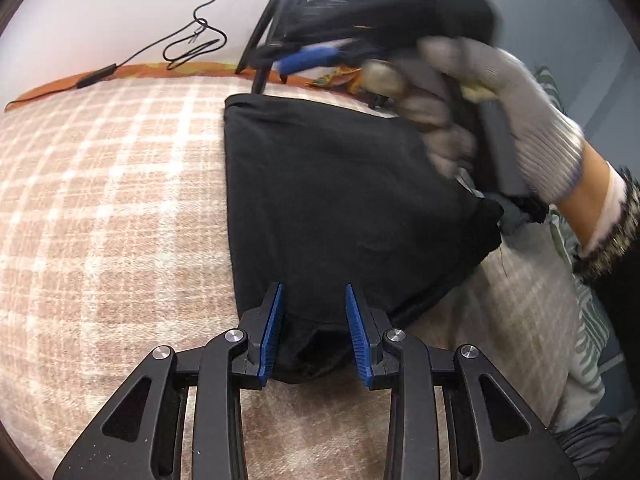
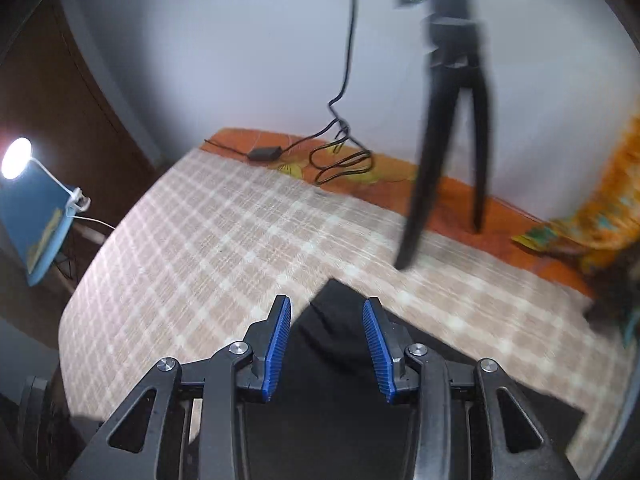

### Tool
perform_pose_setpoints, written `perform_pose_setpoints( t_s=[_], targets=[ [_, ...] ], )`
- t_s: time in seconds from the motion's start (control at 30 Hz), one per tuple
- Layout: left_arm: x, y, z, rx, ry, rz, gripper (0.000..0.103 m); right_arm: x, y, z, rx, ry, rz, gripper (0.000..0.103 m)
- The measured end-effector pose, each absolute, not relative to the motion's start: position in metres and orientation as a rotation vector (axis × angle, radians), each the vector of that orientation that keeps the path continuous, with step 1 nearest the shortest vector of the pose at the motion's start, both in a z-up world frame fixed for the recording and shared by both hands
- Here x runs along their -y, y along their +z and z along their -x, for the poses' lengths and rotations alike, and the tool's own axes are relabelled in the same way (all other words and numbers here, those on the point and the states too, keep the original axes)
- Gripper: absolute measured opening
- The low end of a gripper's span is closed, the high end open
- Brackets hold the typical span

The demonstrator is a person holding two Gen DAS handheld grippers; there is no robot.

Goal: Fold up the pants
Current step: 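Move both open grippers to the edge of the folded shorts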

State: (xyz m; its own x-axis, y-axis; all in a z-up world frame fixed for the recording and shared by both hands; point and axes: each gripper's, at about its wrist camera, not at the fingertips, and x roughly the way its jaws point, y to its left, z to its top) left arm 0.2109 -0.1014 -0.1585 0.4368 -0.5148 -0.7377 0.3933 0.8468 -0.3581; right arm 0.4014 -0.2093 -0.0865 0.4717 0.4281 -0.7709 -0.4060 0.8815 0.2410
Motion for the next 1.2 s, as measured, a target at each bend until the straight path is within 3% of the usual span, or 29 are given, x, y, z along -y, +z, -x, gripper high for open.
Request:
perform_pose_setpoints(
  t_s=[0.27, 0.37, 0.43, 0.47, 0.8, 0.9, 1.0, 1.03, 1.1, 1.2],
  targets=[
    [0.096, -0.161, -0.207, -0.951, -0.6, 0.127, 0.03, 0.17, -0.124, -0.443, -1.061, 0.529, 0.024, 0.038],
    [0.095, -0.161, -0.207, -0.951, -0.605, 0.133, 0.03, 0.164, -0.133, -0.446, -1.076, 0.505, 0.054, 0.025],
    [0.092, -0.161, -0.205, -0.952, -0.606, 0.138, 0.03, 0.165, -0.134, -0.449, -1.077, 0.483, 0.051, 0.005],
    [0.092, -0.161, -0.205, -0.95, -0.607, 0.137, 0.03, 0.165, -0.134, -0.45, -1.071, 0.485, 0.048, 0.001],
    [0.094, -0.159, -0.191, -0.935, -0.616, 0.104, 0.029, 0.174, -0.131, -0.458, -1.0, 0.325, 0.006, 0.0],
    [0.091, -0.156, -0.189, -0.941, -0.611, 0.121, 0.03, 0.194, -0.114, -0.445, -0.981, 0.315, -0.049, 0.006],
    [0.083, -0.149, -0.191, -0.954, -0.605, 0.166, 0.03, 0.223, -0.091, -0.414, -0.925, 0.316, -0.15, 0.033],
    [0.08, -0.144, -0.193, -0.952, -0.607, 0.181, 0.031, 0.234, -0.086, -0.399, -0.91, 0.308, -0.179, 0.034],
    [0.075, -0.134, -0.194, -0.932, -0.61, 0.206, 0.043, 0.253, -0.081, -0.376, -0.9, 0.31, -0.223, 0.034],
    [0.064, -0.119, -0.2, -0.899, -0.597, 0.251, 0.046, 0.285, -0.082, -0.338, -0.904, 0.266, -0.274, 0.044]
  ],
)
